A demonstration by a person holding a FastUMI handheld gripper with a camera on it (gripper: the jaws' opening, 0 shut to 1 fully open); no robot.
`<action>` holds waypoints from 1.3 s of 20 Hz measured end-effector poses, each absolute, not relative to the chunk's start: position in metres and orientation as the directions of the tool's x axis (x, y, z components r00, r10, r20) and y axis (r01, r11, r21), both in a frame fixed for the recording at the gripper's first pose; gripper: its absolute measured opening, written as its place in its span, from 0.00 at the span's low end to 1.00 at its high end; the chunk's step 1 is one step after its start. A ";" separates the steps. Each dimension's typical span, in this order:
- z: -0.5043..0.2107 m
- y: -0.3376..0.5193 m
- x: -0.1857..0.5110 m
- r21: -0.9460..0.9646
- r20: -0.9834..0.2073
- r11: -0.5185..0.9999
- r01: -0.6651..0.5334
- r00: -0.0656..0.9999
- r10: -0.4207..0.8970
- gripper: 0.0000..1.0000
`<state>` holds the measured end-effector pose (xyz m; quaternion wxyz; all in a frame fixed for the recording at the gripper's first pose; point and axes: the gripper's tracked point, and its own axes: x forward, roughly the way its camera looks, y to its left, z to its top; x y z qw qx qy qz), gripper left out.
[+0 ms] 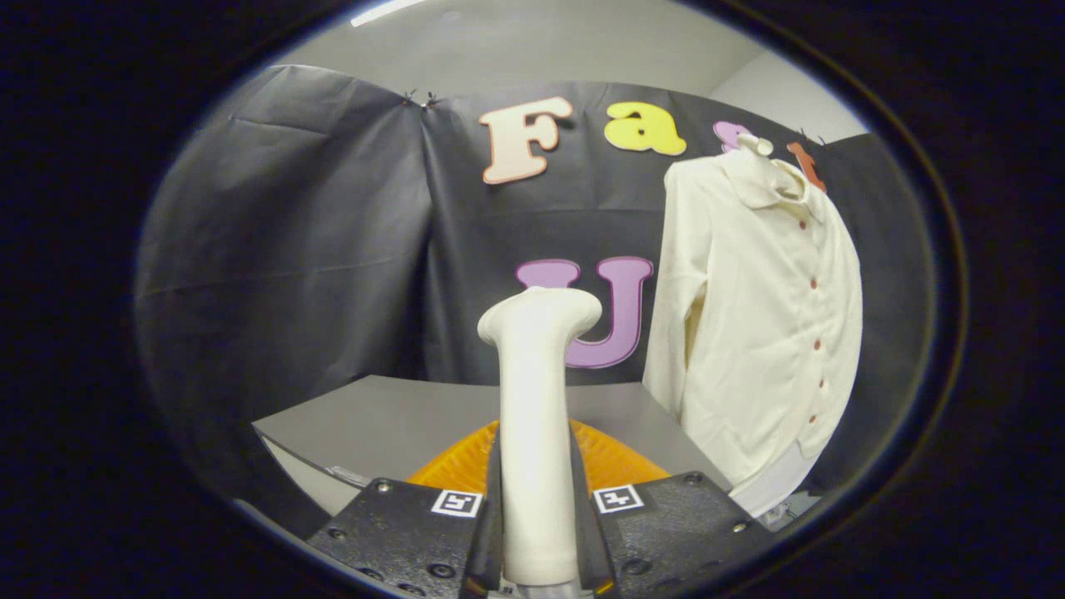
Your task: Iron the clothes twice with a garment steamer, once on the left side and once on the right side.
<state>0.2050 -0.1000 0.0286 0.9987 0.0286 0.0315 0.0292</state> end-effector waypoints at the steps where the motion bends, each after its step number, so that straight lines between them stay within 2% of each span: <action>1: 0.034 -0.109 0.200 0.064 -0.045 0.996 -0.057 0.997 0.060 0.35; 9: 0.059 -0.215 0.182 0.119 0.087 0.993 0.000 0.996 -0.010 0.35; 16: 0.073 -0.307 0.205 0.170 0.191 0.981 0.091 0.974 -0.123 0.35; 20: 0.076 -0.345 0.234 0.206 0.206 0.972 0.116 0.966 -0.159 0.34; 26: 0.057 -0.363 0.271 0.261 0.201 0.963 0.073 0.971 -0.128 0.34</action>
